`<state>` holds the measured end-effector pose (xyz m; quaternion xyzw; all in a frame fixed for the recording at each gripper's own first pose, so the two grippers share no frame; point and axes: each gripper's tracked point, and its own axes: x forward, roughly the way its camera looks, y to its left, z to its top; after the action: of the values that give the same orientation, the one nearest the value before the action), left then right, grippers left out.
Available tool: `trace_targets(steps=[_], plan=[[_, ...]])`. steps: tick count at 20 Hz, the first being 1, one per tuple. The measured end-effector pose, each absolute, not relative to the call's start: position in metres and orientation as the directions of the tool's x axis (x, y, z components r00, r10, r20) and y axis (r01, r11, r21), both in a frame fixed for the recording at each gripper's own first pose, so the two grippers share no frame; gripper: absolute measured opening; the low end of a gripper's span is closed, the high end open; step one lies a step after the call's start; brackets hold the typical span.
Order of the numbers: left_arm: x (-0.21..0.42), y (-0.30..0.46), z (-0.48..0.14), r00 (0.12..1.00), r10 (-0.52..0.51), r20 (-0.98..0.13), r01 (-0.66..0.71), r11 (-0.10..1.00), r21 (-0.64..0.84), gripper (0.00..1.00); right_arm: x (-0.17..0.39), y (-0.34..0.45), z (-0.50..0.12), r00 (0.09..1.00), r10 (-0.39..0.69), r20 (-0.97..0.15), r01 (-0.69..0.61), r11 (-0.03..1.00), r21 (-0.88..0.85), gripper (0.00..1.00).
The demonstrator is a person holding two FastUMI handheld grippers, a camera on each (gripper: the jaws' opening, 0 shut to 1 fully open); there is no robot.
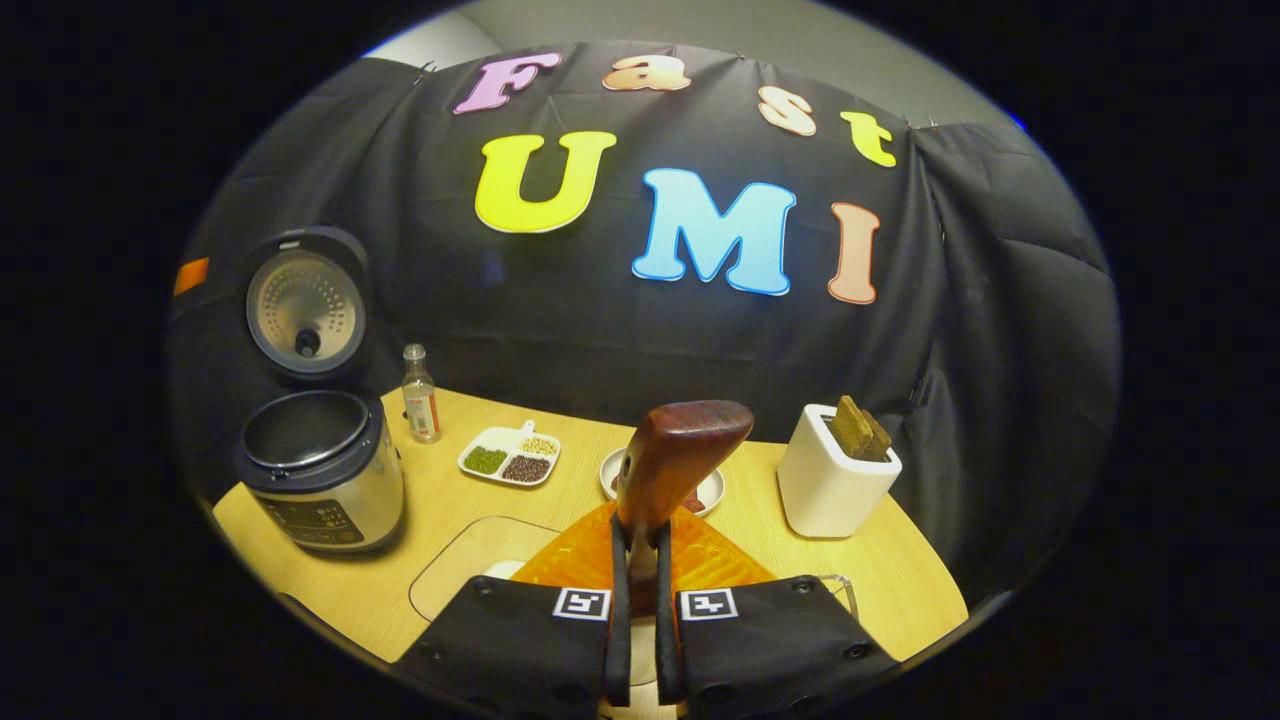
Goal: Close the left gripper, press the button to open the rice cooker; take a wooden spoon from the chopstick holder with the right hand, scoop a spoonful of rice and pour it into the rice cooker, then put the wooden spoon back into the chopstick holder.
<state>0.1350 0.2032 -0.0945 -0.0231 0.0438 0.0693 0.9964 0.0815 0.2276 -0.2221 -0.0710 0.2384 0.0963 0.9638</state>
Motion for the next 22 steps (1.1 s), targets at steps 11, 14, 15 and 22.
trace_targets(steps=[11, 14, 15, 22], plan=[[0.156, 0.216, -0.116, 0.984, 0.132, -0.117, -0.138, 0.989, -0.049, 0.91, 0.069, 0.244, -0.292, 0.815, 0.073, -0.575, -0.237, 0.947, -0.215, 0.12], [0.16, 0.213, -0.12, 0.985, 0.123, -0.122, -0.131, 0.99, -0.057, 0.91, 0.065, 0.255, -0.295, 0.805, 0.089, -0.586, -0.24, 0.953, -0.184, 0.08], [0.161, 0.211, -0.12, 0.985, 0.119, -0.123, -0.127, 0.99, -0.057, 0.91, 0.064, 0.26, -0.298, 0.795, 0.105, -0.597, -0.245, 0.957, -0.158, 0.12], [0.166, 0.207, -0.121, 0.987, 0.106, -0.122, -0.112, 0.993, -0.048, 0.91, 0.053, 0.29, -0.302, 0.752, 0.19, -0.632, -0.256, 0.967, -0.015, 0.11]])
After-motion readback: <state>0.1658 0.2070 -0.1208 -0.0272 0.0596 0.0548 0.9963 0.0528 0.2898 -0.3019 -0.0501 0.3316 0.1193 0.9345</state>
